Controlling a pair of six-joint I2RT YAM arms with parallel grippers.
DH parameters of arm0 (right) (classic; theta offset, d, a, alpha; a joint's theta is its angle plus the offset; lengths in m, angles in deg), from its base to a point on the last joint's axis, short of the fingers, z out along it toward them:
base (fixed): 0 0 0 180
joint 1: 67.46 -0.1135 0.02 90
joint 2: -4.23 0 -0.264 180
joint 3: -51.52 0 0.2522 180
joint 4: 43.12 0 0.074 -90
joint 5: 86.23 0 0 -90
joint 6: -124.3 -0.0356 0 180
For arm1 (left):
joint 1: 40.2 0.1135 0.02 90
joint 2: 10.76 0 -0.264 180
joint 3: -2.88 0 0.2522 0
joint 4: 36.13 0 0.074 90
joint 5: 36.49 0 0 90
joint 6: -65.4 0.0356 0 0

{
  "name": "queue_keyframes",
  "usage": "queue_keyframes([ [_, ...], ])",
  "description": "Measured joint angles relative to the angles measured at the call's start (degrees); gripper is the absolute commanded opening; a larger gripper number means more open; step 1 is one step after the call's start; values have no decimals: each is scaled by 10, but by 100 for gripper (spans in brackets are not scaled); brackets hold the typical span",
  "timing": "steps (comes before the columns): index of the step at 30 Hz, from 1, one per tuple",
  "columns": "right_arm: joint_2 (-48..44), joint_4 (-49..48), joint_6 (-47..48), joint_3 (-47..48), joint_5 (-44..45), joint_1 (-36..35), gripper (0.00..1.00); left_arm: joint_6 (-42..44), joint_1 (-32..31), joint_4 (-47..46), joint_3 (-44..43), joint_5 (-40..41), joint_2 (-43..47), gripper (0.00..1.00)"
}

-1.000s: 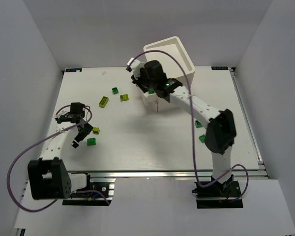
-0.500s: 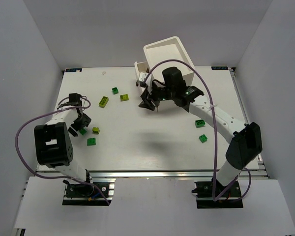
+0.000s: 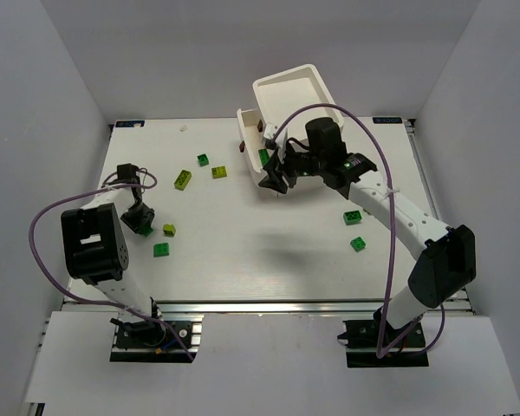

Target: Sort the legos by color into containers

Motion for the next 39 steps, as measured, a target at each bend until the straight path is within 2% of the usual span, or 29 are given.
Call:
queue_keyframes([
  [2, 0, -2, -4, -2, 0, 2, 56, 4, 1, -2, 0, -3, 0, 16],
  [3, 0, -2, -6, -3, 0, 4, 56, 8, 3, -2, 0, -7, 0, 4],
  [4, 0, -3, -8, -6, 0, 5, 58, 11, 4, -3, 1, -12, 3, 1],
  [8, -7, -4, -20, -21, 0, 12, 58, 31, 5, -16, 10, -55, 29, 0],
  [13, -27, -10, -43, -29, 1, 29, 58, 39, -7, -75, 10, -183, 118, 0],
  [17, -43, -33, -77, -30, 28, 43, 52, 2, -26, -190, 8, -315, 164, 0],
  [18, -45, -39, -88, -30, 37, 45, 43, -7, -34, -212, 2, -339, 163, 0],
  [21, -50, -58, -119, -30, 65, 53, 29, -34, -73, -269, -42, -409, 123, 0],
  [23, -50, -66, -136, -30, 79, 57, 27, -46, -102, -293, -86, -439, 84, 0],
  [29, -51, -76, -163, -30, 97, 66, 26, -70, -188, -342, -225, -488, -39, 0],
  [35, -72, -78, -166, -48, 103, 71, 27, -96, -244, -368, -308, -492, -118, 0],
  [36, -74, -77, -166, -49, 103, 71, 28, -101, -251, -373, -316, -491, -128, 2],
  [39, -79, -78, -166, -51, 107, 73, 31, -112, -266, -374, -328, -485, -150, 18],
])
